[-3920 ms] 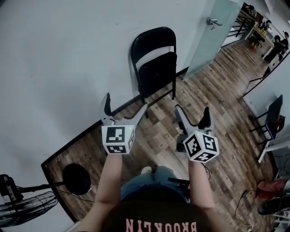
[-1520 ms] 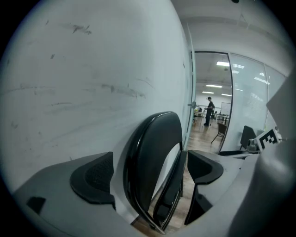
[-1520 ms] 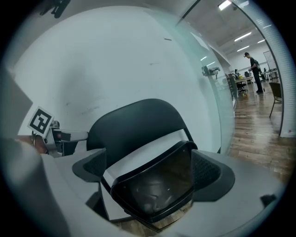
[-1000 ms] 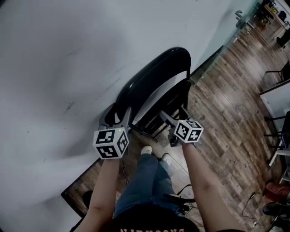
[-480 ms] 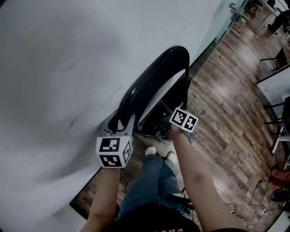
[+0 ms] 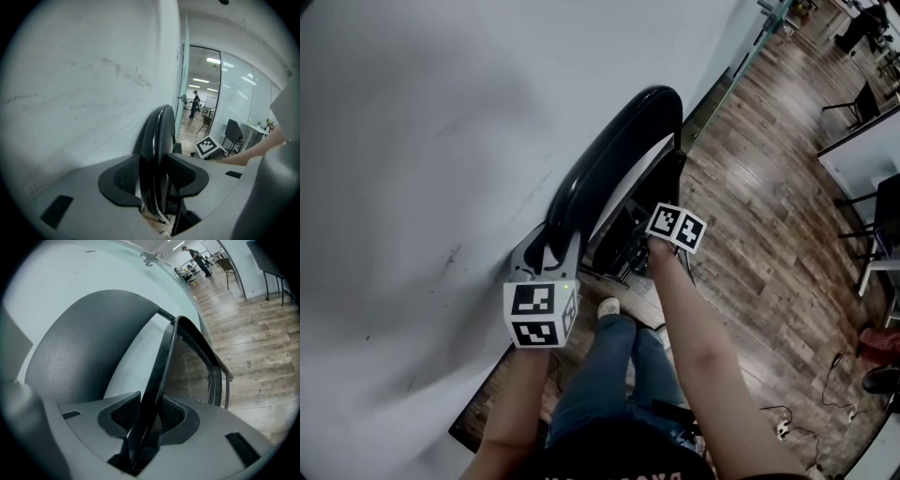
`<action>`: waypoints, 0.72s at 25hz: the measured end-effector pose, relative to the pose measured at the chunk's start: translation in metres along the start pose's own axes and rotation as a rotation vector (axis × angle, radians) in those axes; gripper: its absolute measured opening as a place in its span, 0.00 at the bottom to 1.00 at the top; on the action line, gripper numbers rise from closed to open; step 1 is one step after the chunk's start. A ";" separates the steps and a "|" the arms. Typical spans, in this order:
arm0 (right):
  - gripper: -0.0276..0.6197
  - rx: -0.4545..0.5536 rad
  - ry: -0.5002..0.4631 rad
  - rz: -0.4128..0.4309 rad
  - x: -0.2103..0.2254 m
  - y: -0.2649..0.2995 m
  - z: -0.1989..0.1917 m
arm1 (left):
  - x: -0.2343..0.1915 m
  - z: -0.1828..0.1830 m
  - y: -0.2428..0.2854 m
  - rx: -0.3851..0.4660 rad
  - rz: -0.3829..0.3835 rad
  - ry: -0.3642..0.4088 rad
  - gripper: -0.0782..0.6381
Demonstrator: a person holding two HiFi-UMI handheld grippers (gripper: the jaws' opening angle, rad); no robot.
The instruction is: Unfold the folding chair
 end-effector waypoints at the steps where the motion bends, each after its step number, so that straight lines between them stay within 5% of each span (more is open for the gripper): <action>1: 0.22 0.007 -0.001 0.000 0.000 -0.001 0.000 | 0.000 0.000 0.000 -0.002 -0.011 0.021 0.35; 15: 0.22 0.042 0.027 0.027 0.026 -0.037 -0.003 | 0.040 0.002 -0.009 -0.012 -0.174 0.162 0.34; 18: 0.22 0.029 0.034 0.038 0.032 -0.053 -0.002 | 0.057 0.017 -0.012 -0.015 -0.205 0.163 0.42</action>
Point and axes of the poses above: the fingertips, and each gripper's own axes: y forward along the fingers, x to its right, z out of its top, the point moved 7 cm from there along -y, backward along the fingers, and after that the axes turned 2 degrees about y, right-handed, at the moved point
